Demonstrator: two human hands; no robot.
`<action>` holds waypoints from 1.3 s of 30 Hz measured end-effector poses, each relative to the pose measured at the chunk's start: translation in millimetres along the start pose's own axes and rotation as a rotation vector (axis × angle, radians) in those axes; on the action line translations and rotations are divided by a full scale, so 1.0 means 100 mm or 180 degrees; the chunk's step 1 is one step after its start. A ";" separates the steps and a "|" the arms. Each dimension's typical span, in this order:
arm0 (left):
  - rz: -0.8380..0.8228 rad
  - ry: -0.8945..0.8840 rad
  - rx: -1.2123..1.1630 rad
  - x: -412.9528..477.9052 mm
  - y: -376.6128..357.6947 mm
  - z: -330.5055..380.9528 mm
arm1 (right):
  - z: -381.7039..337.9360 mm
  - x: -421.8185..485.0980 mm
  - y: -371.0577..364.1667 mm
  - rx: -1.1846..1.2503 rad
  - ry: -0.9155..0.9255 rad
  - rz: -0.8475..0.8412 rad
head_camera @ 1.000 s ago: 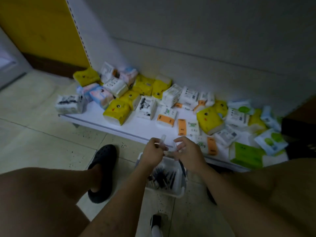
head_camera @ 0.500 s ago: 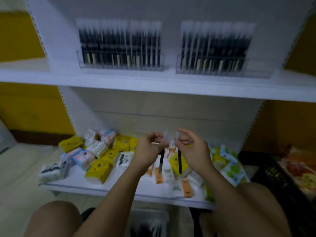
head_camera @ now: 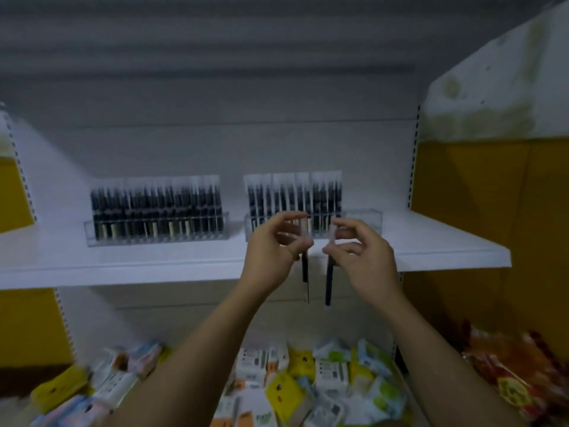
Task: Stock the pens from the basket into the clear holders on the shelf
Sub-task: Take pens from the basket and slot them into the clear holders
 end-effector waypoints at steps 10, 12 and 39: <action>0.0144 -0.0709 0.0182 0.85 -0.53 0.46 | -0.07 1.08 0.14 0.0076 0.0269 0.0389; 0.0225 -0.0839 0.0195 1.00 -0.62 0.46 | -0.02 1.28 0.15 0.0061 0.0301 0.0500; 0.0049 -0.1222 0.1222 1.59 -1.09 0.08 | 0.49 1.80 -0.04 -0.0792 0.0455 -0.0362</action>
Point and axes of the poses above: each hand's wrist, its own x-axis towards the middle knuckle, its own y-axis out of the back of the hand, z = x × y, the point moved 2 cm from there along x, towards the middle knuckle, and after that the axes turned 13 degrees about z, right-handed, at the moved point
